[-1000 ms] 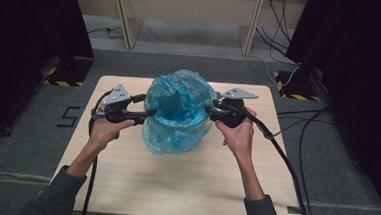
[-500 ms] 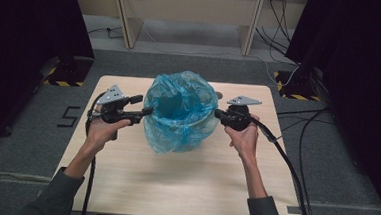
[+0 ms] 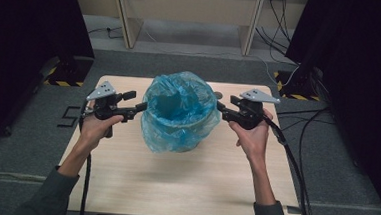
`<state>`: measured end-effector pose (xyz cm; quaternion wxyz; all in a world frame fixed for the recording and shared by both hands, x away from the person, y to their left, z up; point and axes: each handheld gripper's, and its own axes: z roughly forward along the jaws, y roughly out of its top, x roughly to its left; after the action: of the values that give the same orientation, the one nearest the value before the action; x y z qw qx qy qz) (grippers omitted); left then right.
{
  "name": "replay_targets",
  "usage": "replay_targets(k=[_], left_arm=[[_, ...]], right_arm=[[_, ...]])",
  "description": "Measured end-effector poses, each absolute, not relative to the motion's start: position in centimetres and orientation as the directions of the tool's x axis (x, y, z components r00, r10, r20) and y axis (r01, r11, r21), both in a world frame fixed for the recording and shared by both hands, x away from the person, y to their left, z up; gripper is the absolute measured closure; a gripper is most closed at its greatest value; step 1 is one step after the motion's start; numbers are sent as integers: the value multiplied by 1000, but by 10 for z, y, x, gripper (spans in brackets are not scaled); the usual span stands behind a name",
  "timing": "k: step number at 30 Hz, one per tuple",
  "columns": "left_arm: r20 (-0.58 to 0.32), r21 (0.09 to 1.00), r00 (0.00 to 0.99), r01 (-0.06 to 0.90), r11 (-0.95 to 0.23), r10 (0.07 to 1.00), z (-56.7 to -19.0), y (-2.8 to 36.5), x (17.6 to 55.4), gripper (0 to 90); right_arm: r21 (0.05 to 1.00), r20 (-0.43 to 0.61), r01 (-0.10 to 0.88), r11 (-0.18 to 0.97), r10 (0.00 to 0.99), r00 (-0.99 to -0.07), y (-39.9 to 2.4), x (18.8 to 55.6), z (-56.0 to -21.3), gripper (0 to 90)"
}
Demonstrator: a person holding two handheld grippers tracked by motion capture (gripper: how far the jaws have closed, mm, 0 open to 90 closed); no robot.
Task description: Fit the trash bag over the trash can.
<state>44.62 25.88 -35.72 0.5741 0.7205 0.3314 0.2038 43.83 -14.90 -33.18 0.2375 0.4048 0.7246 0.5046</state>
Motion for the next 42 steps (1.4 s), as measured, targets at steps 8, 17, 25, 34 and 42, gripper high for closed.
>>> replay_targets(k=[8,17,25,34,42], left_arm=[[-78,959,688,249,-134,722,-346,258,456,299],[-102,951,651,285,-117,752,-349,263,472,277],[-117,940,651,317,-128,750,-348,253,491,267],[-153,901,669,396,-175,727,-352,236,525,281],[-174,907,701,388,-165,692,-360,246,529,707]], right_arm=[[893,78,403,200,812,-578,-130,462,-342,638],[894,114,384,229,714,-691,-133,527,-354,746],[879,70,400,258,761,-644,-128,537,-338,518],[875,44,412,256,804,-593,-129,493,-325,405],[886,41,386,258,784,-620,-131,470,-325,405]])
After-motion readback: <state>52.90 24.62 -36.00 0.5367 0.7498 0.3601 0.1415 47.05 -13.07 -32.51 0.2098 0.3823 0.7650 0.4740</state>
